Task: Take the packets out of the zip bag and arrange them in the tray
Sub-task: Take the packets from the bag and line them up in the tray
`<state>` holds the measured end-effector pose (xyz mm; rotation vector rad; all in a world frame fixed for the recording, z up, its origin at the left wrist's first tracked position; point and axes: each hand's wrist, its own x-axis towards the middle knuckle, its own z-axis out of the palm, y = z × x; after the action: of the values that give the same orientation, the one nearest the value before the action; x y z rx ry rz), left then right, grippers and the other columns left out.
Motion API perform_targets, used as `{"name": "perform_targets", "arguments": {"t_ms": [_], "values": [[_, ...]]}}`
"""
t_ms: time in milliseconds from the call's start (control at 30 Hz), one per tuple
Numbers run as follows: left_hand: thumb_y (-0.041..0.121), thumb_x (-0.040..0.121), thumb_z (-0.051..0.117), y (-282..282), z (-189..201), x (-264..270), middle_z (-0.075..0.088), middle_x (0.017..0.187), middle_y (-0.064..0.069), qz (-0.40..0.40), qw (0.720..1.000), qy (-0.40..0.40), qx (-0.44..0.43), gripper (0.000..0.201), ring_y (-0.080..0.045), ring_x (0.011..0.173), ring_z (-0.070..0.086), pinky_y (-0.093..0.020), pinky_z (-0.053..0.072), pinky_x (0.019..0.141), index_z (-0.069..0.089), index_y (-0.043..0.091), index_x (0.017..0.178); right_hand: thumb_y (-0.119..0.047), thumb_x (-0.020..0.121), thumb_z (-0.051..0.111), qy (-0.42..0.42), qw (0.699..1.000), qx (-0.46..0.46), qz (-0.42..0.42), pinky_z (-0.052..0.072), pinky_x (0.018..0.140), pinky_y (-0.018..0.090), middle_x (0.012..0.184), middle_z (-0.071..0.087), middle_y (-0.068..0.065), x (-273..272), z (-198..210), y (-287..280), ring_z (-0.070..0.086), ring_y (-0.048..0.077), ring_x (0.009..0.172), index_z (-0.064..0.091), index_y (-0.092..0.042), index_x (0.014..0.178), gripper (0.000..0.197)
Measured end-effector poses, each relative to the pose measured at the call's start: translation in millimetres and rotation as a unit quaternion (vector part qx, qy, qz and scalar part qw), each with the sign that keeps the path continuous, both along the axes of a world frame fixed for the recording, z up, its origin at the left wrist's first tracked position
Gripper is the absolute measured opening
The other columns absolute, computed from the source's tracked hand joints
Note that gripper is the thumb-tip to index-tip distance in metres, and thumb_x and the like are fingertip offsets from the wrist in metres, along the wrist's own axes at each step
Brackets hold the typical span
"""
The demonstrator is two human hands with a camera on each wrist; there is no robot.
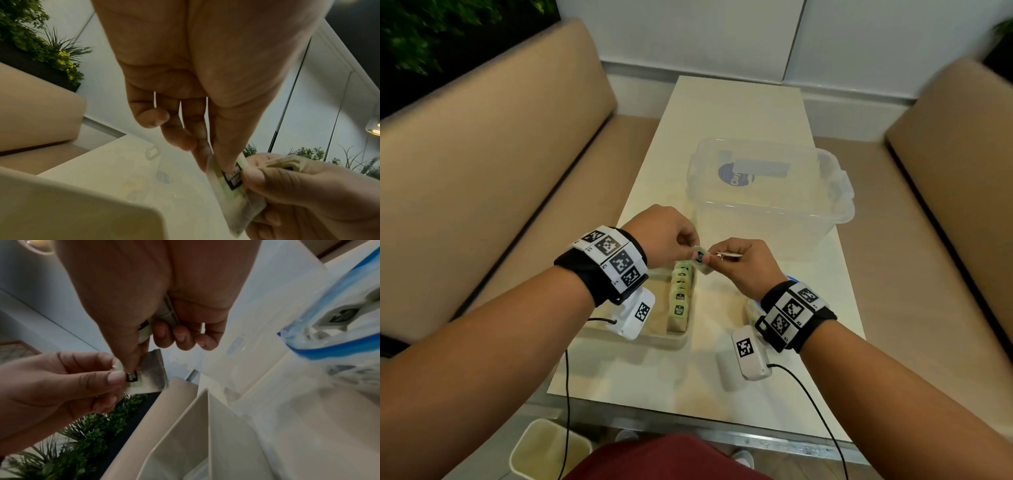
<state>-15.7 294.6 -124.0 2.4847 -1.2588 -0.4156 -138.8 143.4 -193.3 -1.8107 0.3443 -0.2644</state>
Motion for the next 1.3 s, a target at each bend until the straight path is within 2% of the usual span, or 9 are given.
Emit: {"name": "perform_targets", "arguments": {"t_ms": [167, 333, 467, 733, 900, 1000, 1100, 1200, 1300], "values": [[0.040, 0.081, 0.074, 9.7, -5.9, 14.8, 0.063, 0.070, 0.016, -0.031, 1.000, 0.005, 0.002, 0.016, -0.002, 0.071, 0.059, -0.013, 0.038, 0.060, 0.076, 0.027, 0.090, -0.016, 0.084, 0.078, -0.003, 1.000, -0.006, -0.024, 0.058, 0.075, 0.027, 0.082, 0.076, 0.005, 12.1, -0.7, 20.1, 0.073, 0.019, 0.078, 0.075, -0.011, 0.083, 0.006], [0.041, 0.084, 0.071, 12.1, -12.8, 29.9, 0.068, 0.083, 0.012, -0.045, 0.998, 0.000, 0.033, 0.017, -0.010, 0.083, 0.062, -0.023, 0.045, 0.070, 0.075, 0.027, 0.092, -0.020, 0.084, 0.078, 0.067, 0.995, -0.058, -0.041, 0.042, 0.056, 0.009, 0.069, 0.065, -0.006, 17.7, -10.2, 26.5, 0.054, -0.005, 0.054, 0.070, -0.015, 0.078, 0.011], [0.039, 0.082, 0.072, 4.8, -27.0, 40.2, 0.070, 0.080, 0.010, -0.037, 0.994, -0.025, 0.102, 0.014, -0.012, 0.078, 0.064, -0.023, 0.040, 0.060, 0.072, 0.026, 0.086, -0.022, 0.088, 0.073, 0.099, 0.990, -0.058, -0.085, 0.042, 0.057, 0.009, 0.071, 0.063, -0.005, 13.4, -22.6, 23.0, 0.053, 0.002, 0.060, 0.068, -0.014, 0.079, 0.012], [0.017, 0.082, 0.072, -20.2, -80.0, 27.5, 0.066, 0.069, 0.010, -0.233, 0.924, 0.049, 0.300, 0.017, -0.011, 0.063, 0.059, -0.021, 0.047, 0.060, 0.074, 0.021, 0.099, -0.016, 0.080, 0.048, 0.098, 0.973, 0.106, -0.183, 0.035, 0.056, 0.032, 0.076, 0.047, 0.005, -1.5, -33.7, 21.2, 0.039, 0.018, 0.062, 0.041, -0.019, 0.087, 0.010], [0.024, 0.083, 0.074, -30.4, -110.5, 24.9, 0.073, 0.102, 0.004, -0.276, 0.898, 0.024, 0.341, 0.024, -0.012, 0.079, 0.058, -0.024, 0.048, 0.076, 0.074, 0.020, 0.106, -0.012, 0.084, 0.053, 0.125, 0.980, 0.046, -0.149, 0.042, 0.059, 0.034, 0.069, 0.060, 0.005, -15.1, -34.5, 21.9, 0.049, 0.018, 0.059, 0.052, -0.015, 0.080, 0.006], [0.027, 0.083, 0.073, -35.1, -115.7, 22.4, 0.073, 0.101, 0.003, -0.284, 0.893, 0.005, 0.349, 0.023, -0.013, 0.077, 0.057, -0.026, 0.048, 0.075, 0.075, 0.016, 0.104, -0.010, 0.092, 0.062, 0.144, 0.981, 0.002, -0.131, 0.052, 0.061, 0.036, 0.069, 0.068, -0.005, -23.4, -38.5, 20.5, 0.062, 0.012, 0.060, 0.060, -0.008, 0.090, 0.003], [0.030, 0.083, 0.073, -39.0, -118.6, 16.8, 0.073, 0.098, 0.002, -0.292, 0.884, 0.005, 0.364, 0.024, -0.018, 0.081, 0.062, -0.029, 0.051, 0.076, 0.075, 0.015, 0.103, -0.020, 0.091, 0.068, 0.152, 0.979, -0.029, -0.131, 0.058, 0.068, 0.039, 0.075, 0.071, 0.003, -27.3, -45.1, 18.3, 0.067, 0.016, 0.067, 0.067, -0.015, 0.093, 0.006], [0.031, 0.081, 0.074, -40.5, -118.0, 11.8, 0.070, 0.091, 0.002, -0.296, 0.885, 0.003, 0.360, 0.024, -0.020, 0.084, 0.064, -0.032, 0.052, 0.080, 0.075, 0.015, 0.100, -0.028, 0.089, 0.071, 0.150, 0.978, -0.056, -0.135, 0.051, 0.062, 0.025, 0.074, 0.071, -0.004, -25.5, -47.6, 16.0, 0.058, 0.004, 0.060, 0.071, -0.021, 0.089, 0.007], [0.031, 0.080, 0.075, -39.6, -112.9, 13.5, 0.071, 0.087, 0.000, -0.268, 0.892, 0.024, 0.363, 0.024, -0.018, 0.071, 0.061, -0.027, 0.050, 0.064, 0.076, 0.014, 0.097, -0.027, 0.096, 0.062, 0.144, 0.981, -0.047, -0.118, 0.045, 0.060, 0.018, 0.067, 0.070, -0.014, -21.2, -44.9, 15.2, 0.052, -0.001, 0.056, 0.071, -0.019, 0.089, 0.014]]}}
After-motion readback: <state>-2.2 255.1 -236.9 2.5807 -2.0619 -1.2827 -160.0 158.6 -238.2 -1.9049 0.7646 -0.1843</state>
